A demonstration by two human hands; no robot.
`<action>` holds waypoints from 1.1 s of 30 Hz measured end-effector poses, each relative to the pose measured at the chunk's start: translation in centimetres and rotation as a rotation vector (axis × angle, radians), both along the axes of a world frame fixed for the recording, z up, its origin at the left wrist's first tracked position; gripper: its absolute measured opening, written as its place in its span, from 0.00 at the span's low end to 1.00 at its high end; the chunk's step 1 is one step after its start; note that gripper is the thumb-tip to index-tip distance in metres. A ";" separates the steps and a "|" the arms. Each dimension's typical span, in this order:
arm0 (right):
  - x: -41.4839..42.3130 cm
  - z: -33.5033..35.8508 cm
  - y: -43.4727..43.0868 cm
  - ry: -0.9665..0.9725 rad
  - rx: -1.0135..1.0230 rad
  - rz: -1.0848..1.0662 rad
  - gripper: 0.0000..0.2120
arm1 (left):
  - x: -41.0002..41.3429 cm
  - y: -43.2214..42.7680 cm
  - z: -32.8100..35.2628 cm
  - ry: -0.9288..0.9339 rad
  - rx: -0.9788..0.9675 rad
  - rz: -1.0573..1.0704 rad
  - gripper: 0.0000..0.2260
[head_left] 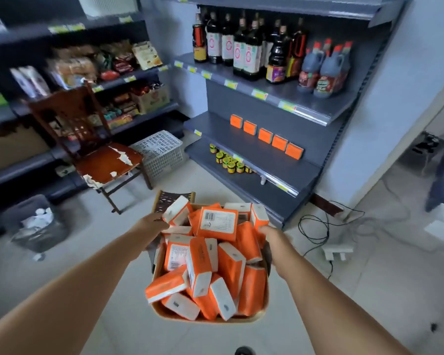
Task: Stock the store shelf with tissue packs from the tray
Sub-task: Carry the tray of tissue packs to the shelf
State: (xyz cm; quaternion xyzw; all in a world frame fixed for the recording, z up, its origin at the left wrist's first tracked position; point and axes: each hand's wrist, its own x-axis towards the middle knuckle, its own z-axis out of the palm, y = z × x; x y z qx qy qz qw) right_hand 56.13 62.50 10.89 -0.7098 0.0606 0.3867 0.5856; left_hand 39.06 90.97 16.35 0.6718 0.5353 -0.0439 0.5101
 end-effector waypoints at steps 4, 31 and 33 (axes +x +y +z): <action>4.7 -0.9 6.3 0.052 -0.027 0.123 0.26 | -0.2 3.9 -0.9 -0.015 -0.035 0.157 0.16; 19.2 -4.7 45.0 0.145 -0.131 0.088 0.35 | 13.0 38.6 -3.5 0.027 -0.012 0.227 0.20; 22.6 -7.0 48.1 0.188 -0.110 0.048 0.37 | 15.3 41.7 -4.2 0.029 -0.012 0.236 0.20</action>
